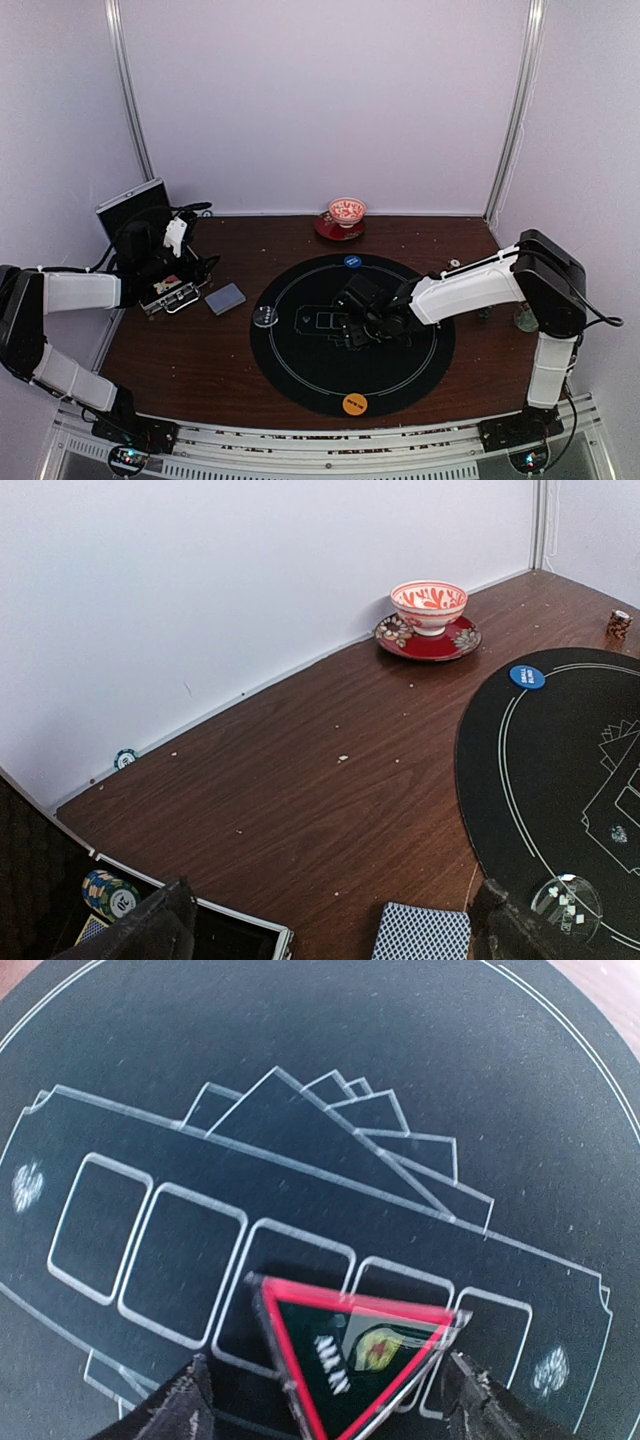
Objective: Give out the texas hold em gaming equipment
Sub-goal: Move the all-in button to the poker table mat.
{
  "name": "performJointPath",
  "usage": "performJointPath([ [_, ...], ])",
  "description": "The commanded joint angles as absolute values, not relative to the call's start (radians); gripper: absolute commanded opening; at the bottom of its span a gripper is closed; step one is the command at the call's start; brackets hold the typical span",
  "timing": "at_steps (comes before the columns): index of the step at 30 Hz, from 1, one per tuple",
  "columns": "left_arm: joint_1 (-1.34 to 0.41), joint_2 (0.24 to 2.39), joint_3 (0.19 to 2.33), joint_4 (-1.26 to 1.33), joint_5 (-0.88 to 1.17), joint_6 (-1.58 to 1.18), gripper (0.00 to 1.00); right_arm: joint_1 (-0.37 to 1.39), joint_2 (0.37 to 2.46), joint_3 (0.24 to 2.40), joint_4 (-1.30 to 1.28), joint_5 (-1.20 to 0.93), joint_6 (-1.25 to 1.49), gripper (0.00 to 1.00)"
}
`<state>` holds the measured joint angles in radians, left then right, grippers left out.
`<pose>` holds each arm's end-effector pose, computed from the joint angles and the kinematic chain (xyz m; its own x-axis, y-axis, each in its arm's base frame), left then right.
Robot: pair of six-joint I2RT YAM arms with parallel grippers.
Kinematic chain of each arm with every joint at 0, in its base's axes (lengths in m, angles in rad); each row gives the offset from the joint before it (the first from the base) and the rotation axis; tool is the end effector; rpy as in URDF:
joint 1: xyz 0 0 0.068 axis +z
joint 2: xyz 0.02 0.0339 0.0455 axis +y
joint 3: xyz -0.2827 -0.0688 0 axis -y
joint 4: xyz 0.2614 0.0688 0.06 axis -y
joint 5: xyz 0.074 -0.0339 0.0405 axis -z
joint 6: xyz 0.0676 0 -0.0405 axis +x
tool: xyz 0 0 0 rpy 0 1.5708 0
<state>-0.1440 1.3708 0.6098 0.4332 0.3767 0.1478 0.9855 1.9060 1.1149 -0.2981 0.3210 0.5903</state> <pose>0.3172 -0.0711 0.2097 -0.2448 0.1739 -0.9539 0.5198 0.8540 0.0223 0.2407 0.3245 0.1143 -0.8021 -0.2541 -0.5405 -0.3175 0.9479 0.0255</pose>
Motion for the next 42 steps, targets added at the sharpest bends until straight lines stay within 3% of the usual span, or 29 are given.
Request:
performJointPath([
  [1, -0.145, 1.358, 0.627, 0.463, 0.377, 0.158, 0.98, 0.937, 1.94, 1.108, -0.283, 0.324, 0.605, 0.77],
  [9, -0.146, 1.359, 0.627, 0.462, 0.377, 0.158, 0.98, 0.825, 1.933, 1.066, -0.247, 0.284, 0.596, 0.67],
  [20, -0.144, 1.353, 0.625, 0.462, 0.374, 0.157, 0.98, 0.709, 1.883, 1.02, -0.216, 0.257, 0.576, 0.62],
  [22, -0.145, 1.354, 0.626, 0.461, 0.375, 0.157, 0.98, 0.707, 1.875, 1.015, -0.216, 0.252, 0.573, 0.64],
  [29, -0.145, 1.347, 0.623, 0.464, 0.372, 0.157, 0.98, 0.721, 1.725, 0.959, -0.158, 0.149, 0.517, 0.87],
  [42, -0.146, 1.35, 0.625, 0.461, 0.371, 0.157, 0.98, 0.796, 1.783, 0.959, -0.186, 0.113, 0.472, 0.94],
])
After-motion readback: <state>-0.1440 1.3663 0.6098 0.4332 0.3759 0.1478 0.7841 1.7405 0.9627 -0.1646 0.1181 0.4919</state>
